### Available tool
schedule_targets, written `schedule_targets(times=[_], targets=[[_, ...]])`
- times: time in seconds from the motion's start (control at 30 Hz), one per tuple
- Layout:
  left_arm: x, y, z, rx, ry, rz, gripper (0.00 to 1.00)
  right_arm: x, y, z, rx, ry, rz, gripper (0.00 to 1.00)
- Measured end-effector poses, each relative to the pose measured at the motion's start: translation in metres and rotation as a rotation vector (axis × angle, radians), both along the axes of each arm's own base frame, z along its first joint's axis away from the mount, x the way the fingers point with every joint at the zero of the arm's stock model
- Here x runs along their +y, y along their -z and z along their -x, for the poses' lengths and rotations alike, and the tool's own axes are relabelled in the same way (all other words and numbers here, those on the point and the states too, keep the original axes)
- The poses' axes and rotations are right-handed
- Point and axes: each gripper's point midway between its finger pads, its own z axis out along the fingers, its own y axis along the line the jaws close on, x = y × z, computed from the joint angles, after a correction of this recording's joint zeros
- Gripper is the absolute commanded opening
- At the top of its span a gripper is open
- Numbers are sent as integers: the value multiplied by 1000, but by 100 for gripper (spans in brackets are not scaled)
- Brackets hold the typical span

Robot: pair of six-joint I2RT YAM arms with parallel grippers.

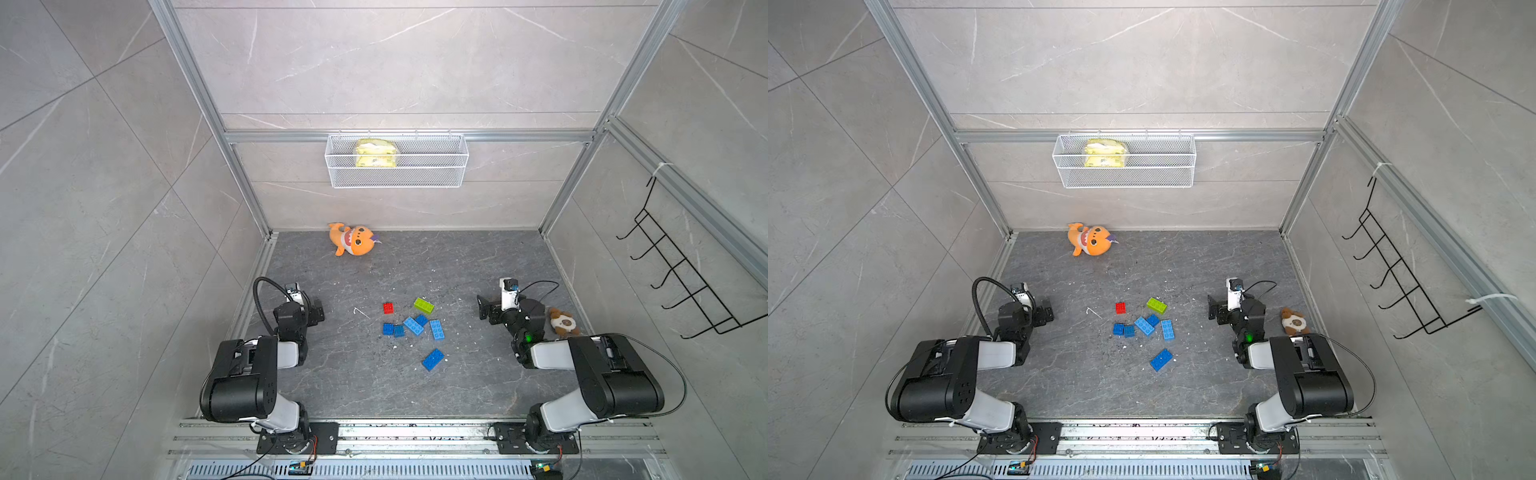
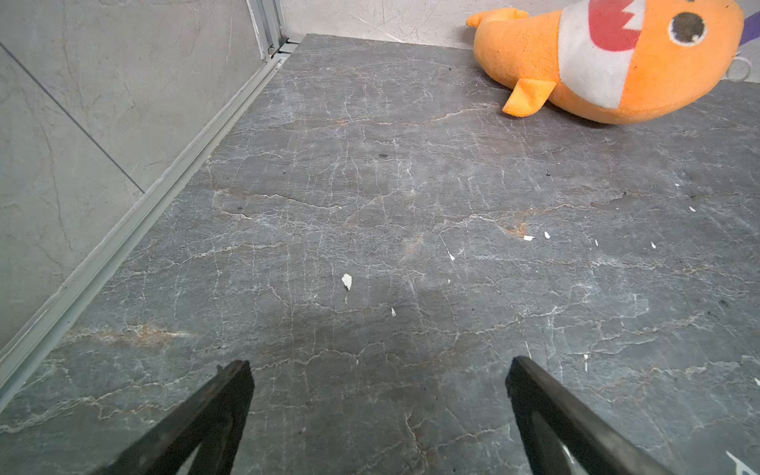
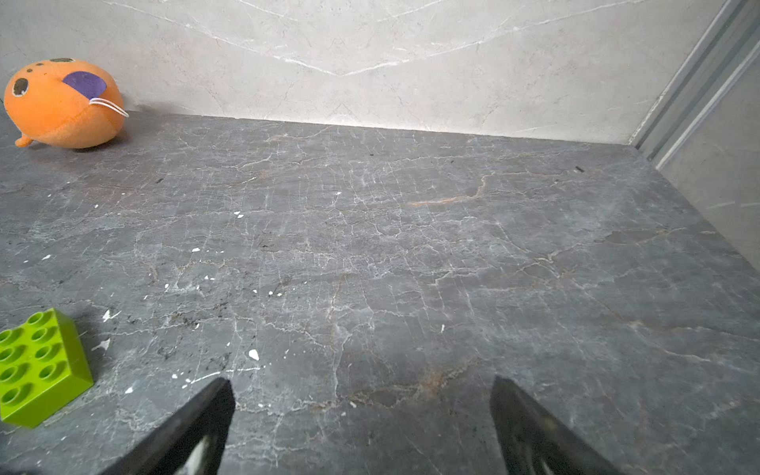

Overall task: Assemble a heart with lego
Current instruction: Pick up the lego brick from the center of the board.

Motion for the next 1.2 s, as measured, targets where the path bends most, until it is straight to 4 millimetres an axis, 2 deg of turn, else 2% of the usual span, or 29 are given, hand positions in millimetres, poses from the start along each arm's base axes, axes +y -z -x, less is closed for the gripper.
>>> schedule_targets(times=[0.7,0.77,0.83,0.9,0.97,1.03,1.1,1.13,1.2], targets=[[0,0,0,1,1,1,100,-2,0,-1,5,16,-1,100],[-1,0,1,6,4,2,100,-3,-3,2,13,23,3,100],[-1,-2,3,32,5,3,100,-3,-17,7,24,38,-9,100],[-1,-17,3,42,-7,13,100,-8,-46,3,35,95,-69,100],[3,-51,-1,4,-47,43,100,-11,-92,-11,13,139,-158,100],[7,-86,-4,-55,-94,91,100,-3,-124,-24,7,103,-228,100],[6,-111,-4,-96,-113,149,100,15,-139,-38,65,15,-287,100],[3,-118,-4,-102,-110,183,100,30,-138,-46,120,-44,-310,100],[-6,-117,-3,-83,-87,259,100,58,-125,-54,244,-141,-332,100]])
